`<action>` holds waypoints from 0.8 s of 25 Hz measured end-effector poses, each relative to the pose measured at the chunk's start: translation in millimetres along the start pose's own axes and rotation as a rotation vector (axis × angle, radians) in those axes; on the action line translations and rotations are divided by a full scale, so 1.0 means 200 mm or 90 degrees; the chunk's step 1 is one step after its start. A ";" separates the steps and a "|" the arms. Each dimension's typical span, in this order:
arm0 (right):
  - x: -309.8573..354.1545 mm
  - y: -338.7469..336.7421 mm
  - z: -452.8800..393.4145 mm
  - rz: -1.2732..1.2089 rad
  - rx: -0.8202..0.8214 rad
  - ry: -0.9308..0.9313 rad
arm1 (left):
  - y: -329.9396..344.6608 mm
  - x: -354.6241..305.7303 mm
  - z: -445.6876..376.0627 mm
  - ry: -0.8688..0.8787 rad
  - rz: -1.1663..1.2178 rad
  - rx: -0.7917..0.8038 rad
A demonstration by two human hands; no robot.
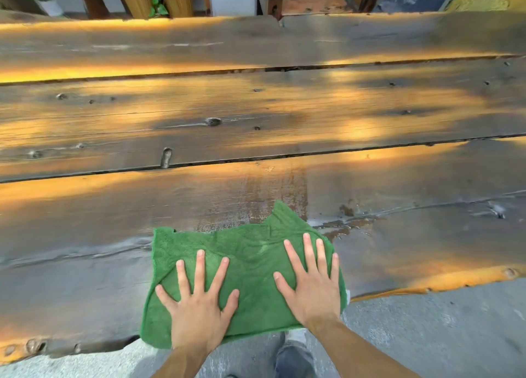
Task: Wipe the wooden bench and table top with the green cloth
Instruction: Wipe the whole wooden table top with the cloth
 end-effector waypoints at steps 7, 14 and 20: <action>-0.11 -0.11 -0.51 -0.008 -0.003 -0.035 | -0.13 -0.18 -0.49 0.020 -0.025 0.002; -0.23 -0.29 -1.32 -0.050 0.017 -0.014 | -0.37 -0.39 -1.27 -0.070 0.016 -0.023; -0.24 -0.40 -2.03 -0.026 0.032 -0.004 | -0.57 -0.47 -1.96 -0.108 0.045 -0.040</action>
Point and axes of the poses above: each hand's wrist, its own z-axis away from the middle knuckle, its own y-axis out of the palm, x = y × z, the point moved 2 cm from there along -z, towards the middle knuckle, and after that the axes turned 1 degree about -y, right-handed, at the moved point
